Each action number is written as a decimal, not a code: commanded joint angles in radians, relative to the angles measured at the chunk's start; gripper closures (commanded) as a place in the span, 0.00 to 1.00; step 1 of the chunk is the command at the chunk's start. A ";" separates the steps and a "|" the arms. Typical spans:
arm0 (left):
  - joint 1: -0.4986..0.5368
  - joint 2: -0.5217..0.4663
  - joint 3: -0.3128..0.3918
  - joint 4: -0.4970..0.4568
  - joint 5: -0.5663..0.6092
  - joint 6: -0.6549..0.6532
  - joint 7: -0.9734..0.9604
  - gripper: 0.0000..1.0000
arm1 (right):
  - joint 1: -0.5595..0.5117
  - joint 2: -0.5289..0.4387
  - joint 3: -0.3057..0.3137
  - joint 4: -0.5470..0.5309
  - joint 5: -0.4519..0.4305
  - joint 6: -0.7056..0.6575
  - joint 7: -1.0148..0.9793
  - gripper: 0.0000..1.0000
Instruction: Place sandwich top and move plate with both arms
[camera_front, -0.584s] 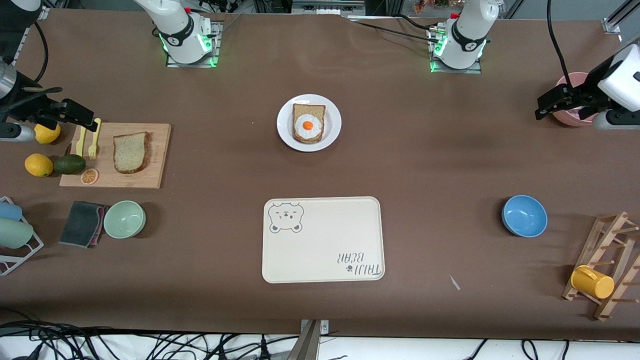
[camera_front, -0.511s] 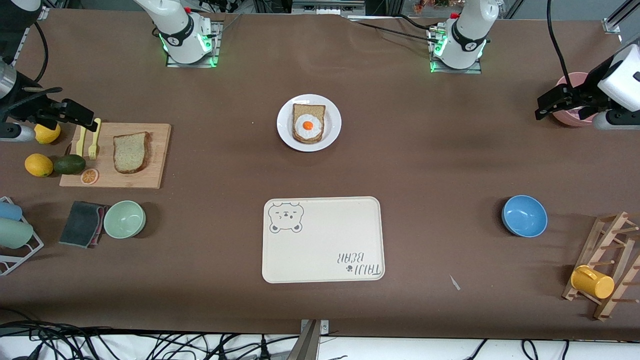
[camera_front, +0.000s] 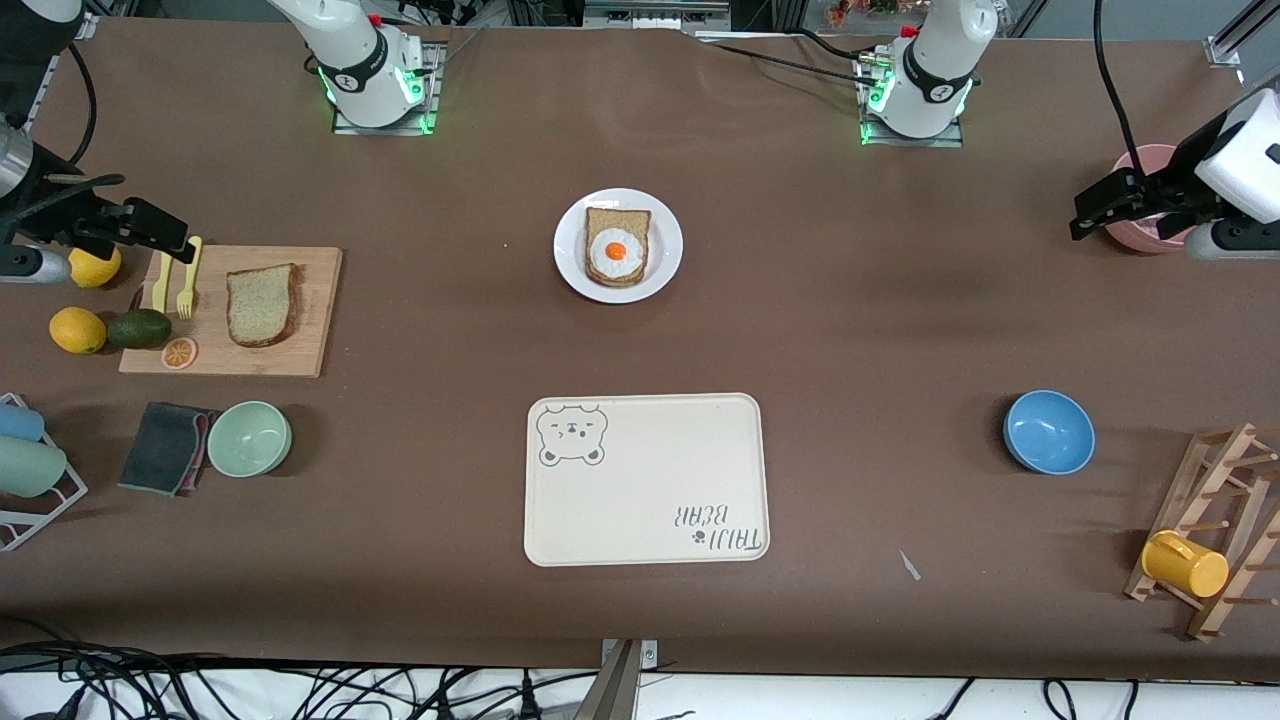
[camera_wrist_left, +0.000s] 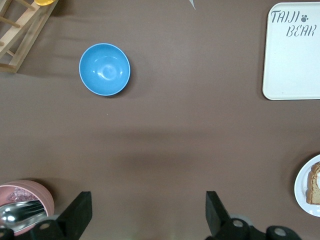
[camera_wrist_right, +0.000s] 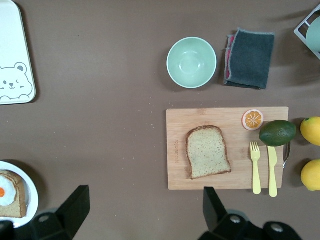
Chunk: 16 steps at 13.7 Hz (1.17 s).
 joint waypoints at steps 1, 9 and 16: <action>-0.005 0.002 0.001 -0.002 -0.003 0.008 0.007 0.00 | -0.014 0.001 0.011 0.010 -0.009 -0.005 -0.013 0.00; -0.005 0.002 0.001 -0.002 -0.003 0.008 0.007 0.00 | -0.014 0.003 0.011 0.030 -0.009 -0.025 -0.017 0.00; -0.003 -0.001 0.002 -0.002 -0.003 0.008 0.007 0.00 | -0.012 0.033 0.013 0.017 -0.011 -0.027 -0.025 0.00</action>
